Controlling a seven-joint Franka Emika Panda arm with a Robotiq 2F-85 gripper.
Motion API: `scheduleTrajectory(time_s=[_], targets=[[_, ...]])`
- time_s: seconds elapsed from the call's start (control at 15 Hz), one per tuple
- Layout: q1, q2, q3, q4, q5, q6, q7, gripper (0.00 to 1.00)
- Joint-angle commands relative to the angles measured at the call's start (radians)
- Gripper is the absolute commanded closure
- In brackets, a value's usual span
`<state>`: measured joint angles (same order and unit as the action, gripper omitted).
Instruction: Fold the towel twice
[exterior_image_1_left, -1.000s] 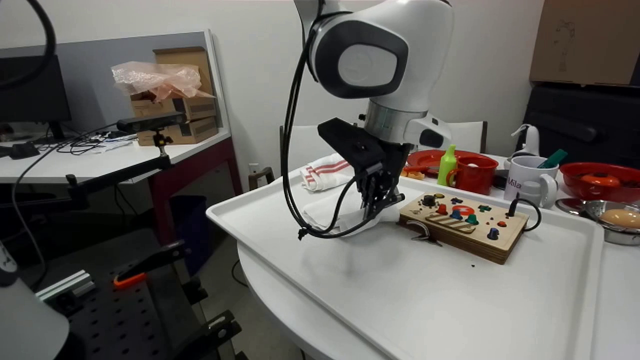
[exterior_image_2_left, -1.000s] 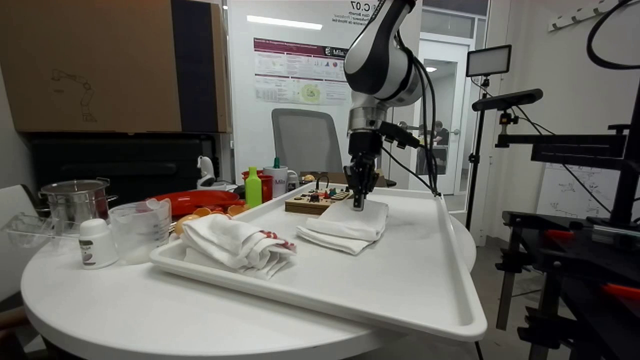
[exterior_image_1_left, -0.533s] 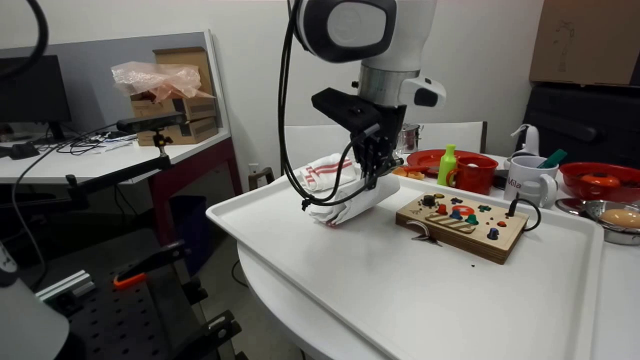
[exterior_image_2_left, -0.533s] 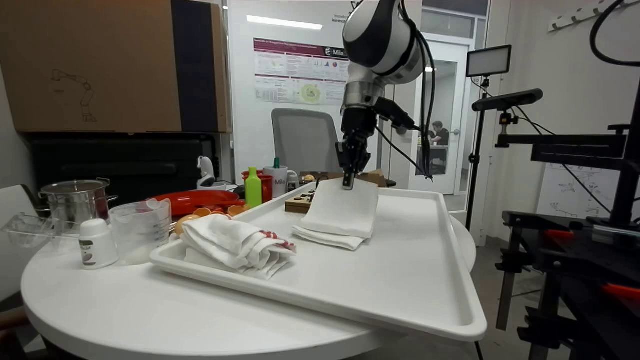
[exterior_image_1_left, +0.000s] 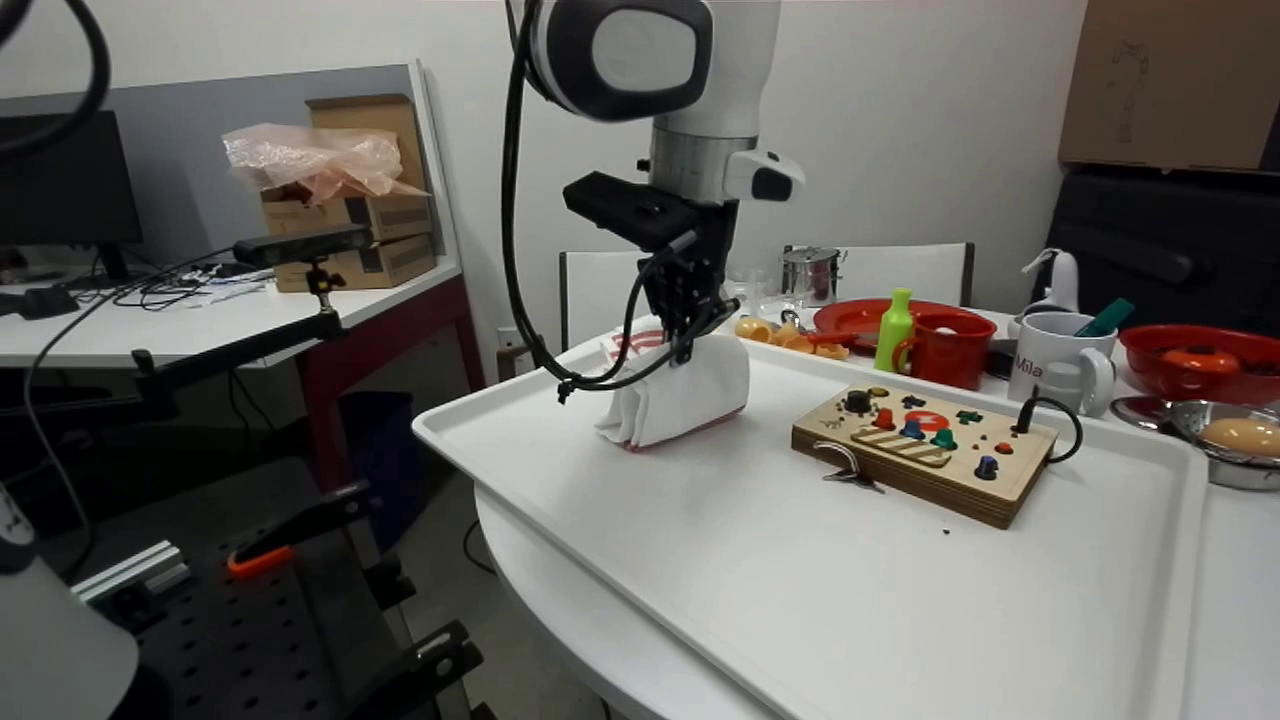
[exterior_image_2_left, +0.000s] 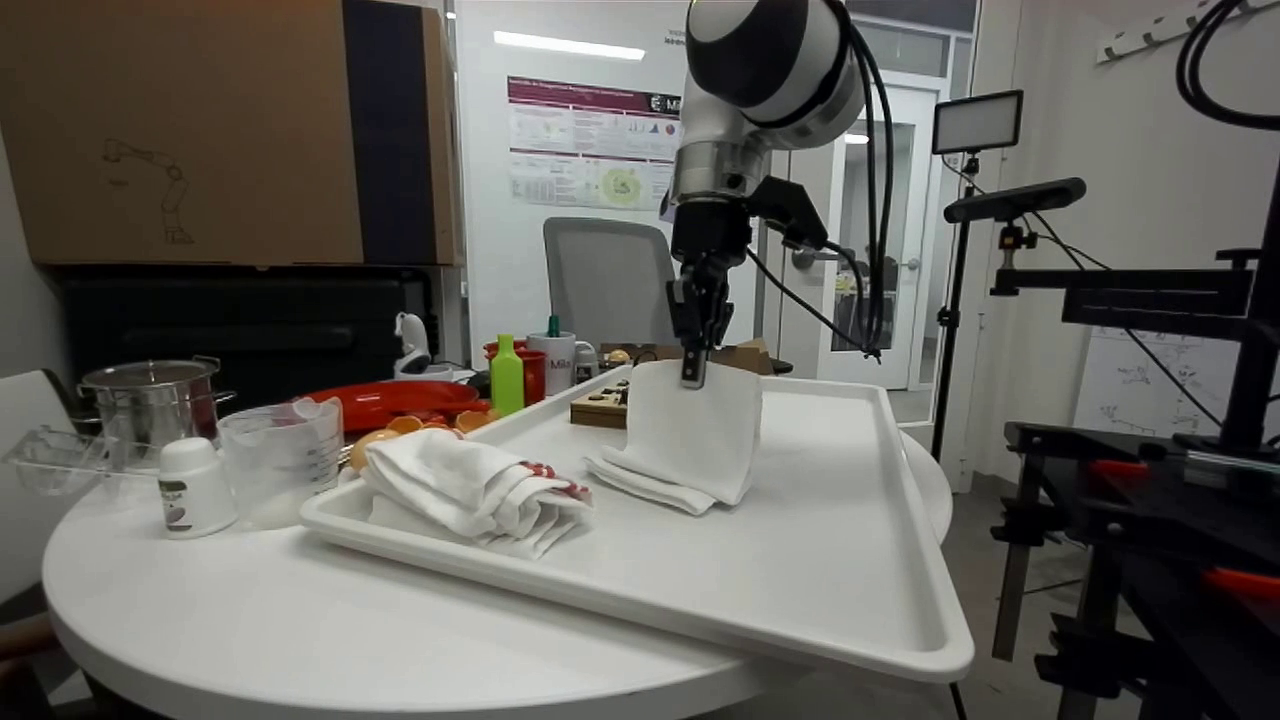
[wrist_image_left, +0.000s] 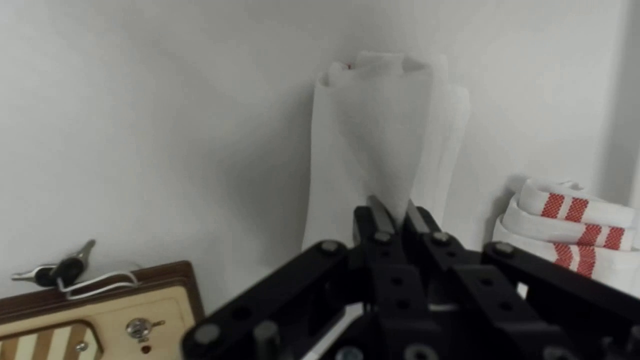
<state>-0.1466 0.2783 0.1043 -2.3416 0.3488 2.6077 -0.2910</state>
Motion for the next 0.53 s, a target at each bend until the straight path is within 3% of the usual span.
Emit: scheduleTrajectory(time_s=[0.0,0.33,0.47], targets=[[0.049,-0.034,-0.003,-0.036,-0.046,0.018,0.016,0.98],[0.09,-0.033,-0.006,-0.031,-0.08,0.024,0.052,0.98],[0.121,-0.024,-0.025,-0.025,-0.123,0.036,0.137,0.98]])
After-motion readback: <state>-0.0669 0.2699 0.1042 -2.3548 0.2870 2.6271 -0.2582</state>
